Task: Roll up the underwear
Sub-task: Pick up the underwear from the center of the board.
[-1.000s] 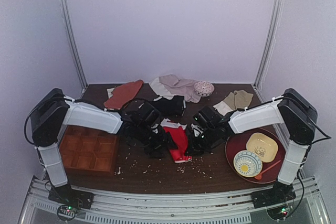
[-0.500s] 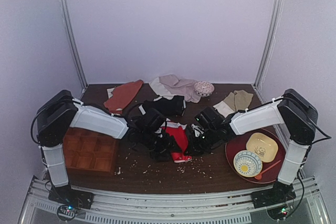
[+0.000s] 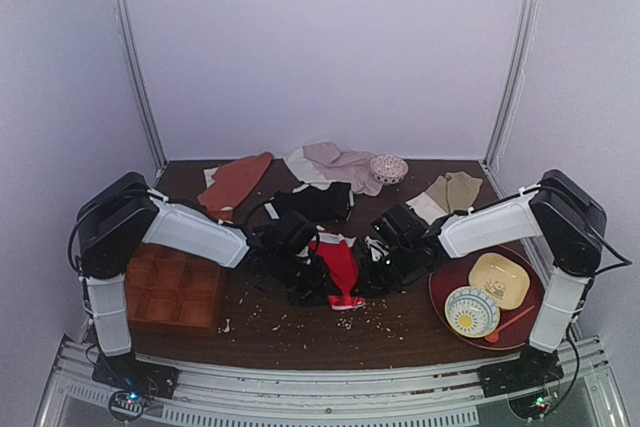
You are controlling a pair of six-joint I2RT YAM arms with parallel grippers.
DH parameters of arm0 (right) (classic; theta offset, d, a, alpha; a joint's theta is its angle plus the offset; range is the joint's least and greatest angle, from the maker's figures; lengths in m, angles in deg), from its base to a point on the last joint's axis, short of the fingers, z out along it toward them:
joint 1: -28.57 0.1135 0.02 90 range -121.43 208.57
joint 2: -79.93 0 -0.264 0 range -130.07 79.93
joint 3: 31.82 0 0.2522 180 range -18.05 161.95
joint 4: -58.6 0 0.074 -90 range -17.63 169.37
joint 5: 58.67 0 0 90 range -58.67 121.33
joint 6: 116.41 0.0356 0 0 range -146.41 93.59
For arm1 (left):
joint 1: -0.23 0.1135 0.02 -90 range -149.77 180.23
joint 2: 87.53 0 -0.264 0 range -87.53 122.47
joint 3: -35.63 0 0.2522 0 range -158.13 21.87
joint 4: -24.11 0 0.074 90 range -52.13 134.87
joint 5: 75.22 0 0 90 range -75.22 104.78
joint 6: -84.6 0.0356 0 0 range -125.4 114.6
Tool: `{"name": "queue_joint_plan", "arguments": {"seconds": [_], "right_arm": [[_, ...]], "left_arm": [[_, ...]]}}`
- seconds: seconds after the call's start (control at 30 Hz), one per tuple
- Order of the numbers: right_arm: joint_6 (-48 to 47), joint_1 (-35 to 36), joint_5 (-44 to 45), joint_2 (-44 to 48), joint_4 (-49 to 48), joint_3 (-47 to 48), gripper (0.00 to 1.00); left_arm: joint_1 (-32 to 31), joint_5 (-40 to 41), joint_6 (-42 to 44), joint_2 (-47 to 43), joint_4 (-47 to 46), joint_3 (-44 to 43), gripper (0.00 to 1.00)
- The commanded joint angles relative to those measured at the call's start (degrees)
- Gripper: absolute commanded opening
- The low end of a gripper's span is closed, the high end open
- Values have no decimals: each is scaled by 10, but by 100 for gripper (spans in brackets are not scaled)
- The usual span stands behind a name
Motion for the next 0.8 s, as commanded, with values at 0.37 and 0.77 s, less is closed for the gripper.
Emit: {"name": "queue_joint_plan", "arguments": {"seconds": [0.37, 0.77], "right_arm": [[8, -1, 8, 27, 15, -35, 4], [-20, 3, 23, 106, 21, -55, 22]], "left_arm": [[13, -7, 18, 11, 13, -4, 0], [68, -100, 119, -14, 216, -78, 0]]}}
